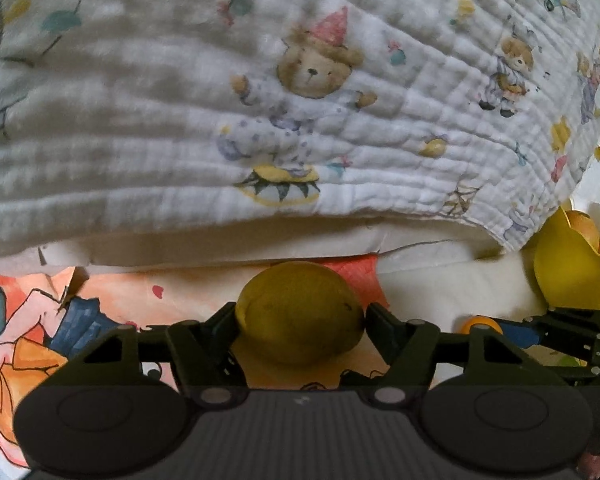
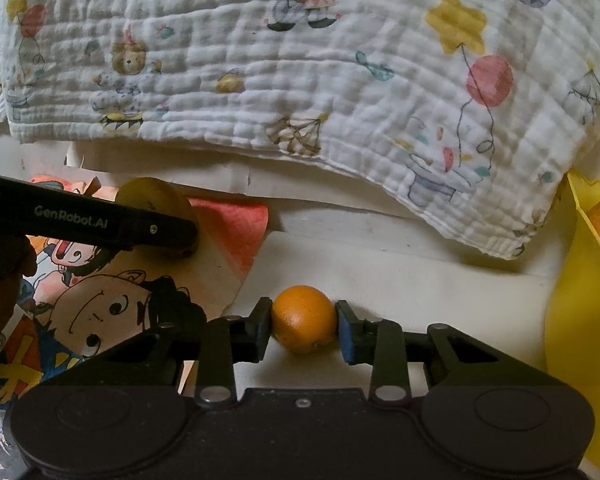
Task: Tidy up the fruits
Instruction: 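Close the left tool on the brown pear while the right tool grasps the mandarin, then carry the brown pear in the left tool and mandarin in the right tool to the tray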
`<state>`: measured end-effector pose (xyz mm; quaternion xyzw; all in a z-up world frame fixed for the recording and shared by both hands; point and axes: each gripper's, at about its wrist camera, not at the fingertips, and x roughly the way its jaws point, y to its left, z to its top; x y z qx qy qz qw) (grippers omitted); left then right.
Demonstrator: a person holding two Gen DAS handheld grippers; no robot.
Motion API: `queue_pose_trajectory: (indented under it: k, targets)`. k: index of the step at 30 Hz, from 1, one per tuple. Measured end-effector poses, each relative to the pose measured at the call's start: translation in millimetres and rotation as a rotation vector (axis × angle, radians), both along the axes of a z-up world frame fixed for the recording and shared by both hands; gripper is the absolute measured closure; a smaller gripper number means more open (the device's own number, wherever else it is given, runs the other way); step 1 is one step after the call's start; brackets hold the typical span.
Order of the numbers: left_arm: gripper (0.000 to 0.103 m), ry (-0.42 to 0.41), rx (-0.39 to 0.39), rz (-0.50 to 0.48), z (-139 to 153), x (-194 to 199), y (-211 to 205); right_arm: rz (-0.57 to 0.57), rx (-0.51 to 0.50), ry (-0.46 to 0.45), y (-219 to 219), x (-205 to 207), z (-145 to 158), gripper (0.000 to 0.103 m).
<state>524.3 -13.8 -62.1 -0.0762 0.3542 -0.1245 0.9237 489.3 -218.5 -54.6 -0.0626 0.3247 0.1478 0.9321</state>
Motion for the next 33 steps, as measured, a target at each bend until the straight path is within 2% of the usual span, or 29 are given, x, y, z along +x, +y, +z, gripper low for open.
queue_pose_trajectory:
  k: [19, 29, 33]
  targets:
    - [0.034, 0.036, -0.017, -0.065, 13.3, -42.2, 6.6, 0.068, 0.013, 0.001, 7.3, -22.3, 4.9, 0.068]
    - [0.035, 0.023, 0.061, -0.155, 22.3, -64.9, 4.0, 0.089, 0.0, 0.0, 9.3, -38.5, 9.4, 0.068]
    - [0.036, 0.009, 0.061, -0.148, 22.8, -71.8, 4.3, 0.087, 0.001, -0.004, 7.2, -42.7, 12.6, 0.068]
